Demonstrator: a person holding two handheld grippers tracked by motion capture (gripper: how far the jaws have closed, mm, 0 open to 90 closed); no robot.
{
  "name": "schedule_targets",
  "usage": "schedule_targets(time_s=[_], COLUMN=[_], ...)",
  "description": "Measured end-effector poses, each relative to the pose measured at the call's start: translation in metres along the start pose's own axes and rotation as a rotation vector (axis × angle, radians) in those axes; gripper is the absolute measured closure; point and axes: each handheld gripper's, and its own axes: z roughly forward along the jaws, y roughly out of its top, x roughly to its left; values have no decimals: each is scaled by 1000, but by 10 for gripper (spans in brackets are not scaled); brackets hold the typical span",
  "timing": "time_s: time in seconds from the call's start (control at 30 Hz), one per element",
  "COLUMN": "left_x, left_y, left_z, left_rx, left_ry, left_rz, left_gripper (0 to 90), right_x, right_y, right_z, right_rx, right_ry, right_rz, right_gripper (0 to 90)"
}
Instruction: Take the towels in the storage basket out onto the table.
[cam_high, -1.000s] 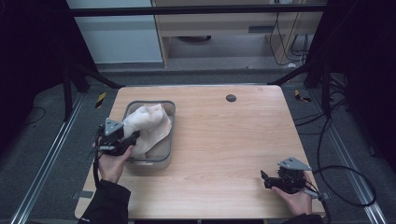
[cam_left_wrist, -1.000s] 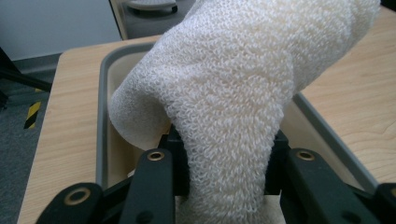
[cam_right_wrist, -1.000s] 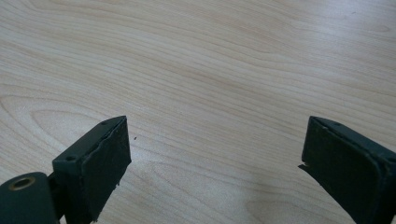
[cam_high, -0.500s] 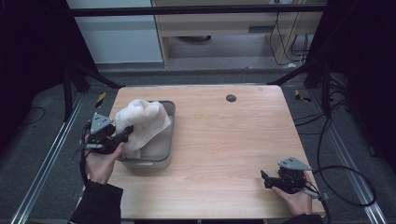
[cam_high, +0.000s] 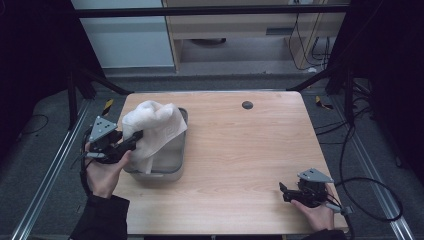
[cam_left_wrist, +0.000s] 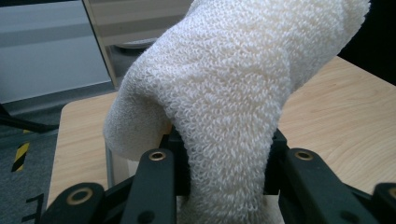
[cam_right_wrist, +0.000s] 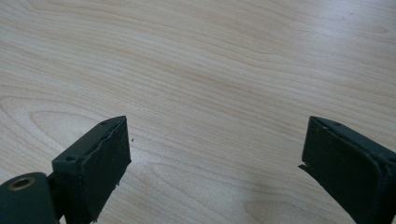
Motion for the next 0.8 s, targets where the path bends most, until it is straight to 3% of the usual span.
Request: schedule_targets(time_s=[0.8], left_x=[-30], left_y=[35], left_z=[-10], left_rx=[-11], left_ry=[-101], left_rz=[81], left_gripper=[662], right_x=[0], right_y=[0], right_z=[0], right_rx=[-5], right_ry=[-4], right_rz=[0], right_gripper=[77])
